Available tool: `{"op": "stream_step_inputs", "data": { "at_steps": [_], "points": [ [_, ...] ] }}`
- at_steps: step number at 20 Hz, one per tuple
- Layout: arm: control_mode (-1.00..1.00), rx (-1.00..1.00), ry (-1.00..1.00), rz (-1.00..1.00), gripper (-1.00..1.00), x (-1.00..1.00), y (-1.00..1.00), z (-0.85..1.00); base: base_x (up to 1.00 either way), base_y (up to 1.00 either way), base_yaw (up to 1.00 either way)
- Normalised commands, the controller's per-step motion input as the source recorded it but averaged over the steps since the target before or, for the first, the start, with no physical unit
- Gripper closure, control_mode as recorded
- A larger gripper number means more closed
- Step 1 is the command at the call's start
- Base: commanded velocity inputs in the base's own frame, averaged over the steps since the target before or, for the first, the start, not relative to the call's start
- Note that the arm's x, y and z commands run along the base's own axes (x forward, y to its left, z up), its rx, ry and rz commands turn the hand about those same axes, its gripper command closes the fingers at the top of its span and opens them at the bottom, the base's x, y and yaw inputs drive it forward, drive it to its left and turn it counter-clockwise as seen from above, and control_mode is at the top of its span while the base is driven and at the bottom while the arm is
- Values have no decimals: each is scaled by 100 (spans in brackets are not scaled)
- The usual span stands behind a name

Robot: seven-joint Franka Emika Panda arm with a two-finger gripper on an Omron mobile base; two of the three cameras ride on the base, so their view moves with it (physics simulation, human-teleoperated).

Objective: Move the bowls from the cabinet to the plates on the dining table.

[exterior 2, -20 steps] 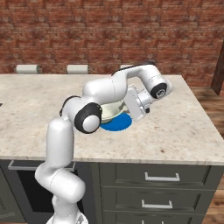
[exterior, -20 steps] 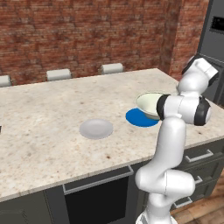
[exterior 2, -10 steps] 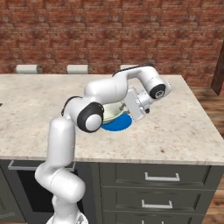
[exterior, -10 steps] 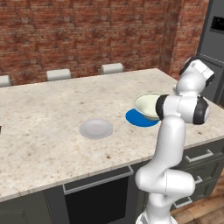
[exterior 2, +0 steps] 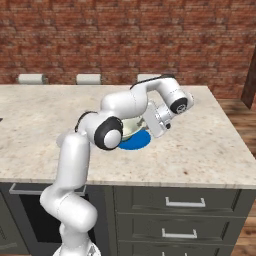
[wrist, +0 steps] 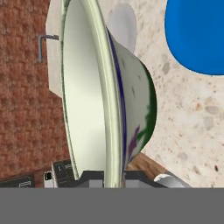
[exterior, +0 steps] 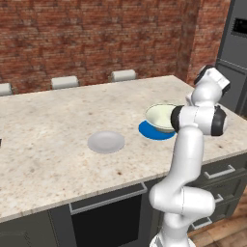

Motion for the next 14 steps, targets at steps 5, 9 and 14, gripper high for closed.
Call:
{"op": "stream_step_inputs", "data": {
  "at_steps": [5,9,14],
  "points": [
    [-100,0,0,0,100,26,0,-12,0,0,0],
    [-100,0,0,0,100,22,0,-11,0,0,0],
    [-100,0,0,0,100,15,0,-12,0,0,0]
  ]
}}
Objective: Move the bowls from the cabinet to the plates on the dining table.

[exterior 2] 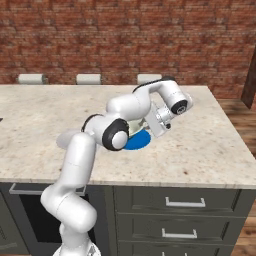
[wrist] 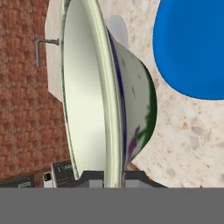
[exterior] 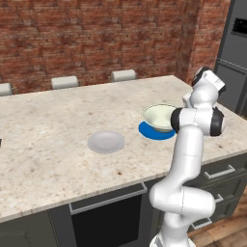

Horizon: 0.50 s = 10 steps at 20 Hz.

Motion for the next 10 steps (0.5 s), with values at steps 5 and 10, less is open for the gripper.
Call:
{"op": "stream_step_inputs", "data": {
  "at_steps": [5,10],
  "points": [
    [-100,0,0,-1,100,10,-4,-12,0,0,0],
    [-100,0,1,-2,100,5,-5,-12,0,0,0]
  ]
}}
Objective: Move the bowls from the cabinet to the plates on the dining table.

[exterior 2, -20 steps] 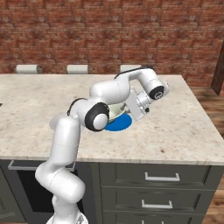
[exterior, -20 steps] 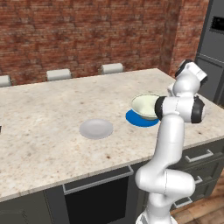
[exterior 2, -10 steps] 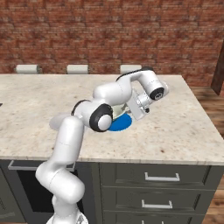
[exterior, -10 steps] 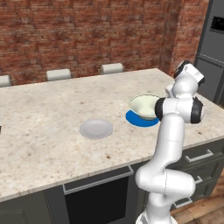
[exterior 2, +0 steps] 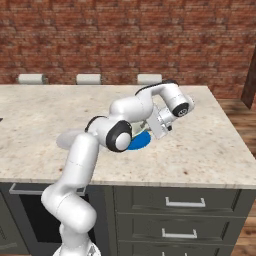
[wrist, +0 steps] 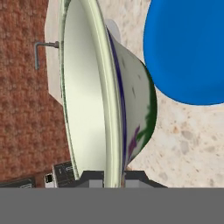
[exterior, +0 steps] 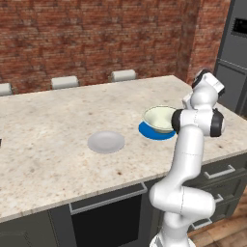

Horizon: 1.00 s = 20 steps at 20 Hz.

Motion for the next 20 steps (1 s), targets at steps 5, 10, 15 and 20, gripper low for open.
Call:
{"op": "stream_step_inputs", "data": {
  "at_steps": [5,10,15,20],
  "points": [
    [-100,0,2,-4,100,9,0,-13,0,0,0],
    [-100,0,2,-5,100,7,0,-13,0,0,0],
    [-100,0,3,-7,100,11,0,-13,0,0,0],
    [-100,0,3,-7,100,6,1,-15,0,0,0]
  ]
}}
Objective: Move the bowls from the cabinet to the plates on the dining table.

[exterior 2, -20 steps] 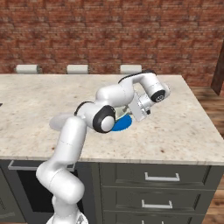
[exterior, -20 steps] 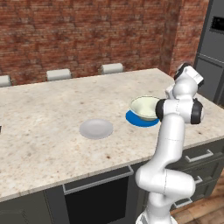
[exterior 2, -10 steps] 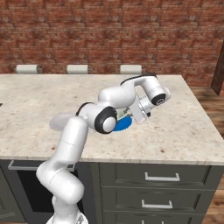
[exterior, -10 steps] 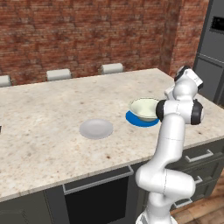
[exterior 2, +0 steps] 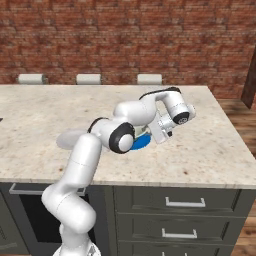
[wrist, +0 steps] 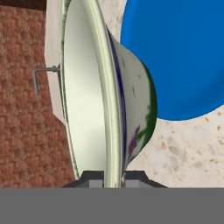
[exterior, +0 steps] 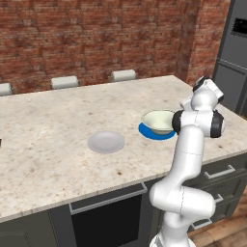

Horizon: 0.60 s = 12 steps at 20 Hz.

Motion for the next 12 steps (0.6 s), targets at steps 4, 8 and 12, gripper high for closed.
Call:
{"op": "stream_step_inputs", "data": {
  "at_steps": [4,8,12],
  "points": [
    [-100,-1,3,-8,100,14,4,-17,0,0,0],
    [-100,-2,3,-8,100,21,1,-20,0,0,0],
    [-100,-1,1,-7,100,26,0,-20,0,0,0]
  ]
}}
